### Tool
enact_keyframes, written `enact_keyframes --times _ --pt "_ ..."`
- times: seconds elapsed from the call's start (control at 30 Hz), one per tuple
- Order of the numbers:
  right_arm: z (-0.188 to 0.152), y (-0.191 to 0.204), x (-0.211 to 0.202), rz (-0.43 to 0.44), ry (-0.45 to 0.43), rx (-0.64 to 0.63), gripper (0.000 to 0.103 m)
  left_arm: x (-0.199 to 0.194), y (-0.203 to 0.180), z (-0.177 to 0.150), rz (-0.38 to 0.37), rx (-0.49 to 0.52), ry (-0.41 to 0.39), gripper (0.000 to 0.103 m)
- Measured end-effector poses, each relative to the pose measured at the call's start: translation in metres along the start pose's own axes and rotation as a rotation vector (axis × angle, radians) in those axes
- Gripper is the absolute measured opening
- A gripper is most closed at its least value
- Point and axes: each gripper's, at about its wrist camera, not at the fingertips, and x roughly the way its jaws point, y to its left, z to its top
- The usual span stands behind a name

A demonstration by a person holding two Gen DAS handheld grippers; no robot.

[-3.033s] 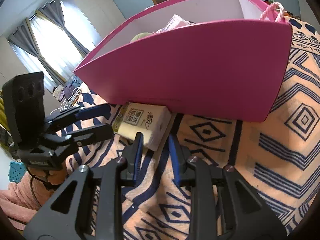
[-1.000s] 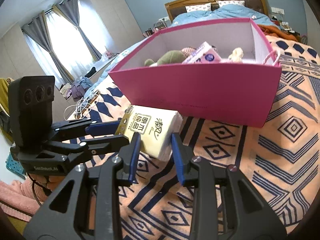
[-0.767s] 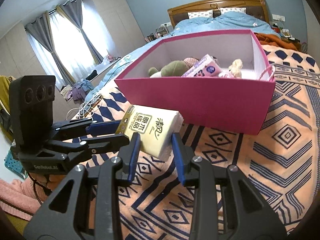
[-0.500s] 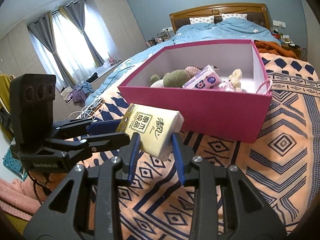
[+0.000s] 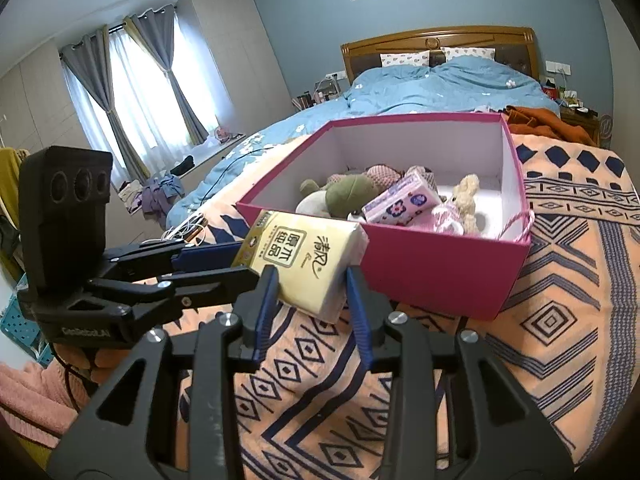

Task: Organize objects
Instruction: 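Carry the cream-and-gold tissue pack with the right gripper over the box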

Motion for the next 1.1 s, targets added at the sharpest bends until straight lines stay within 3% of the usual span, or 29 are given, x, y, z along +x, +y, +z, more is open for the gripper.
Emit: enact_keyframes --times 1.1 --pt "0.041 -0.014 0.015 -0.010 -0.048 0.000 0.038 0.015 0.021 0.041 0.014 -0.007 -0.044 0.043"
